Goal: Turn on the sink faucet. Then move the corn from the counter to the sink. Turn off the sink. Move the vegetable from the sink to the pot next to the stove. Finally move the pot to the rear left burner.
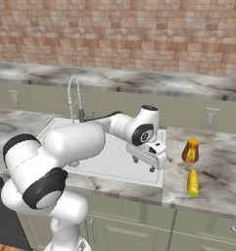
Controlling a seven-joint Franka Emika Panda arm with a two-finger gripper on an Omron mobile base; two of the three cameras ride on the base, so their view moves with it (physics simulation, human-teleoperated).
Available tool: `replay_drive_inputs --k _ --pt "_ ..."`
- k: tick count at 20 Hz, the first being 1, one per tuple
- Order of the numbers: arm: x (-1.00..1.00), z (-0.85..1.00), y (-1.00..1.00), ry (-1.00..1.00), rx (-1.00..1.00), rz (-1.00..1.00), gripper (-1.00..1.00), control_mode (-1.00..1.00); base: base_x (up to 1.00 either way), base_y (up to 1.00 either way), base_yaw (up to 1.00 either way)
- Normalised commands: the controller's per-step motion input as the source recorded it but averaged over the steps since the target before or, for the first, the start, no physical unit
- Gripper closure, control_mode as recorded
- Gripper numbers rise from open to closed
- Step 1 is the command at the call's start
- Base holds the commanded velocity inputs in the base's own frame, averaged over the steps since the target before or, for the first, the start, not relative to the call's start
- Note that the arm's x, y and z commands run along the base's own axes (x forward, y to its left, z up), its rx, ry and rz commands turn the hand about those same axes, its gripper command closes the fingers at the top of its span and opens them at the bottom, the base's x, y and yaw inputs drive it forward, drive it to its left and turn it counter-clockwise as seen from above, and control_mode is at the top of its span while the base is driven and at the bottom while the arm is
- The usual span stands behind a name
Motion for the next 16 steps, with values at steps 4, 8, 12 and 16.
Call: replay_drive_inputs --k 4,8,12,16 --pt "-0.57 0.07 -0.4 0.22 0.0 0.01 -1.0 -1.0 0.0 0.0 0.0" --pt "-0.39 0.26 -0.44 0.18 0.0 0.06 -1.0 -1.0 0.0 0.0 0.0" --pt "-0.02 -0.01 -0.47 0.06 0.09 0.01 -1.0 -1.0 0.0 0.0 0.0" --pt "0.0 -0.12 -0.77 0.02 0.11 0.07 -1.0 -1.0 0.0 0.0 0.0"
